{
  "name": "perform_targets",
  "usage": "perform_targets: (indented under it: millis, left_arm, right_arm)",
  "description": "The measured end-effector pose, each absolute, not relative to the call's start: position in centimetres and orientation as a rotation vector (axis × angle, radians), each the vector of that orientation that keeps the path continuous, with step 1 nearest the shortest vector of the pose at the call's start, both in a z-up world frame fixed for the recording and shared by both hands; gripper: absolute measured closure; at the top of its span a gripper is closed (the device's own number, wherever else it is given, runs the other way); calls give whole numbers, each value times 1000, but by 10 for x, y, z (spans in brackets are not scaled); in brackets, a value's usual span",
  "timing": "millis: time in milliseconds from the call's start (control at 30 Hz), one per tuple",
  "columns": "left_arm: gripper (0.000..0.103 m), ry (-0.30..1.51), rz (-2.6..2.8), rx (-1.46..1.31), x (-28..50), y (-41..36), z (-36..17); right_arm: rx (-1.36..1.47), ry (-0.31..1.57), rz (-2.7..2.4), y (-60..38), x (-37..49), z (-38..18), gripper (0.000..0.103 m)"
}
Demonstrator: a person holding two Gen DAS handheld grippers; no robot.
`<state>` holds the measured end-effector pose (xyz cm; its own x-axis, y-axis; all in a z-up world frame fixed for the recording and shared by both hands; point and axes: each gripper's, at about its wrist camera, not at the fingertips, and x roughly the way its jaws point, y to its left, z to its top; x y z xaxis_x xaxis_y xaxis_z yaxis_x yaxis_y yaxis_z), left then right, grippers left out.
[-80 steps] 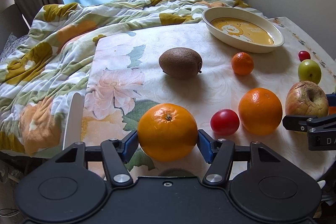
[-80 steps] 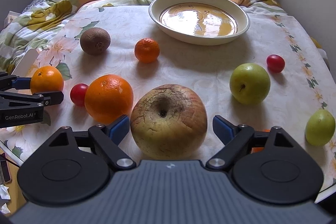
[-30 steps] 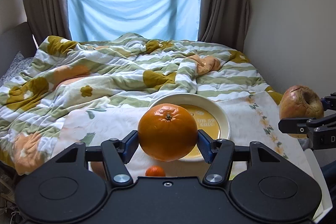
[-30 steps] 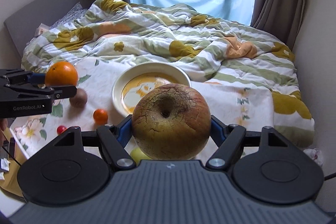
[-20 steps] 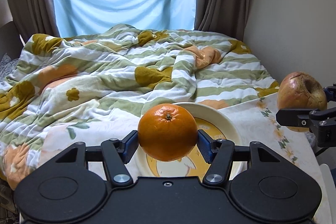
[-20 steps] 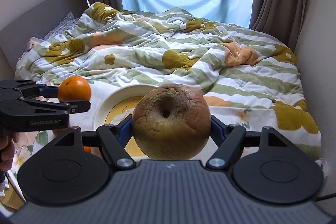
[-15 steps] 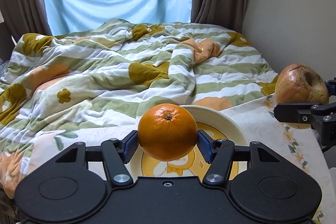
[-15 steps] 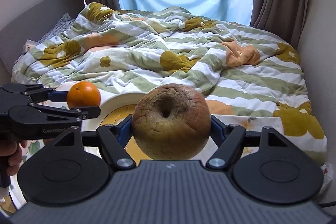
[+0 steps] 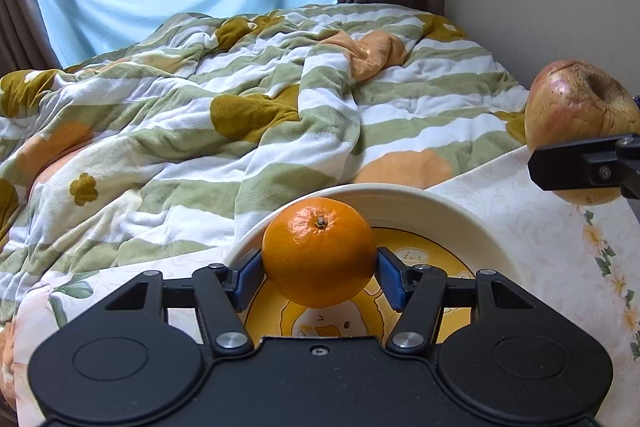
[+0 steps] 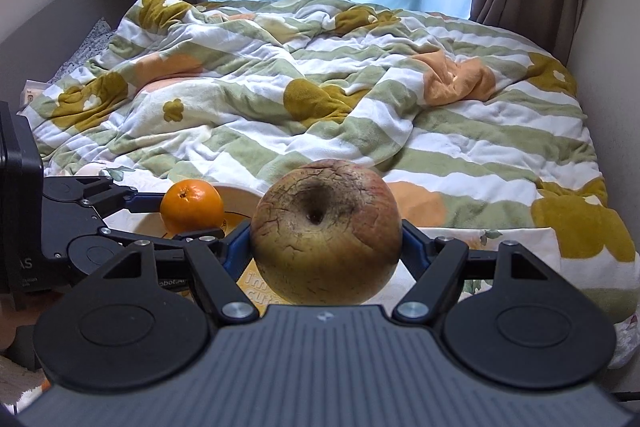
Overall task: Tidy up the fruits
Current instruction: 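Carry the orange and apple to the white bowl and lower them in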
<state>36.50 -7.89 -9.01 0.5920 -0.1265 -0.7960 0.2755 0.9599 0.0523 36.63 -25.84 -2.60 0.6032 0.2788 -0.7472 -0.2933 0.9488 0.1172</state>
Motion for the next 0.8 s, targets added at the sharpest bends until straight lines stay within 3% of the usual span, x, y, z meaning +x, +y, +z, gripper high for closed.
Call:
perform_targets:
  millis: [67,100,133,200,800]
  left_arm:
    - [37,916,-238,181,368,-80,-94]
    - [29,904,-238,184,366,-80,-93]
    - [13,887,-236,192,365,-81,-91]
    - [2,855,-235,198,361,-81,-85]
    - [2,863,-126,117,307,-26,-40]
  right_arm:
    - [-15,868,329,-258,369,-27,14]
    - [-13,871,328,-258,371,-28,14]
    - [-13,874,327,-258,372,-29,14]
    - [-16,880,327,-258,374,-30,14]
    - [-105,893,450,-218,373,-46,14]
